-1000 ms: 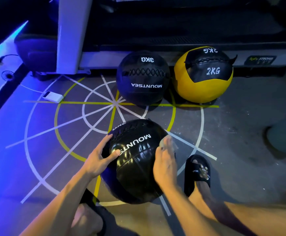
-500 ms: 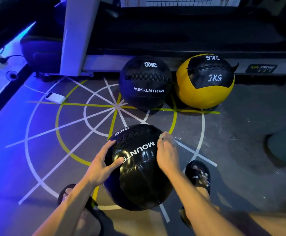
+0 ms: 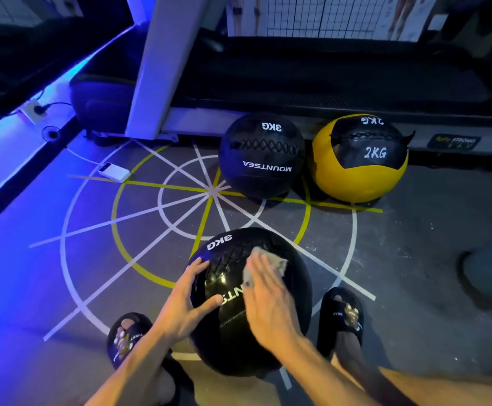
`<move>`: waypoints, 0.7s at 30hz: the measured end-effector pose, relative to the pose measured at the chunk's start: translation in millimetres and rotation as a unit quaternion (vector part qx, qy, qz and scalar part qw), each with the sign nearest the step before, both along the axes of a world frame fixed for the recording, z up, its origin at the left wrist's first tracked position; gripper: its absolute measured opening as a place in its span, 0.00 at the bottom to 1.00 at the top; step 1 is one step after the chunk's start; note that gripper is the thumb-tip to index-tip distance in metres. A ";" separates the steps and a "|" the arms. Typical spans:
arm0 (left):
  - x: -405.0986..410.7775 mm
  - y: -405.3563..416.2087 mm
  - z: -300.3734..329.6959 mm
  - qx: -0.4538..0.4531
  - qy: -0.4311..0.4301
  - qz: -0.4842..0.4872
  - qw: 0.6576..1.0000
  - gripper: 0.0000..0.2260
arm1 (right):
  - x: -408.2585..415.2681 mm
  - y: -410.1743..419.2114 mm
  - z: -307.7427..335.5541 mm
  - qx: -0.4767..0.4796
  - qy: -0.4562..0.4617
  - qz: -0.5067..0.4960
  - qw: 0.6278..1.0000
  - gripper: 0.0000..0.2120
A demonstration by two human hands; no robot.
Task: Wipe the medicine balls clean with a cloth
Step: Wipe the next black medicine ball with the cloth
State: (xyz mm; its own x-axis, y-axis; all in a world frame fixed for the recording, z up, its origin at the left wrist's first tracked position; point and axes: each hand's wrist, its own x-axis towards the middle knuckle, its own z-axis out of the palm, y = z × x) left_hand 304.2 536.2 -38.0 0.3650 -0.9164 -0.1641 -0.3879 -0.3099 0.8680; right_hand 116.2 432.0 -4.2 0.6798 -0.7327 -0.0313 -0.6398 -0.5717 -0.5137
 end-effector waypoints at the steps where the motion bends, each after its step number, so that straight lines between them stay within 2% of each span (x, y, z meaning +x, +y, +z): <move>1: -3.5 1.4 0.8 -0.007 -0.008 0.002 1.000 0.36 | -3.0 1.3 -0.9 -0.021 0.003 0.049 0.999 0.31; 3: -11.2 4.9 3.0 -0.015 -0.001 0.013 1.000 0.33 | -7.5 -25.0 -2.6 -0.003 -0.004 0.052 0.999 0.32; 6: -19.3 10.4 -0.3 -0.013 0.000 0.025 1.000 0.33 | -10.6 -66.1 -0.4 0.042 0.007 -0.085 0.995 0.26; 7: -21.3 12.9 -2.4 -0.015 -0.005 0.023 1.000 0.33 | -9.2 -61.5 2.8 0.029 0.031 -0.081 0.996 0.25; 11: -21.2 21.8 -6.7 -0.015 -0.010 0.016 1.000 0.36 | -11.2 -10.7 3.3 -0.112 -0.003 0.086 0.990 0.28; 13: -19.1 31.4 -7.3 -0.005 0.005 0.016 1.000 0.37 | -24.3 -15.2 12.0 -0.069 -0.018 0.125 0.990 0.28; 14: -17.3 37.0 -8.9 -0.002 0.010 0.015 1.000 0.37 | -32.9 -24.4 15.9 -0.033 -0.005 0.107 0.994 0.25; 16: -12.4 46.7 -11.2 0.003 0.013 0.008 1.000 0.37 | -50.4 -45.2 26.7 -0.020 -0.005 0.003 1.000 0.15; 17: -10.1 49.9 -10.7 0.009 0.007 0.003 1.000 0.37 | -58.5 -55.9 34.2 -0.005 -0.037 -0.077 0.996 0.10; 19: -7.9 50.2 -5.1 0.021 -0.021 -0.001 1.000 0.37 | -65.1 -71.5 42.4 0.005 -0.142 -0.215 0.966 0.07; 21: -11.8 42.1 6.0 0.028 -0.058 0.014 0.998 0.37 | -62.5 -76.1 44.7 -0.017 -0.198 -0.217 0.956 0.05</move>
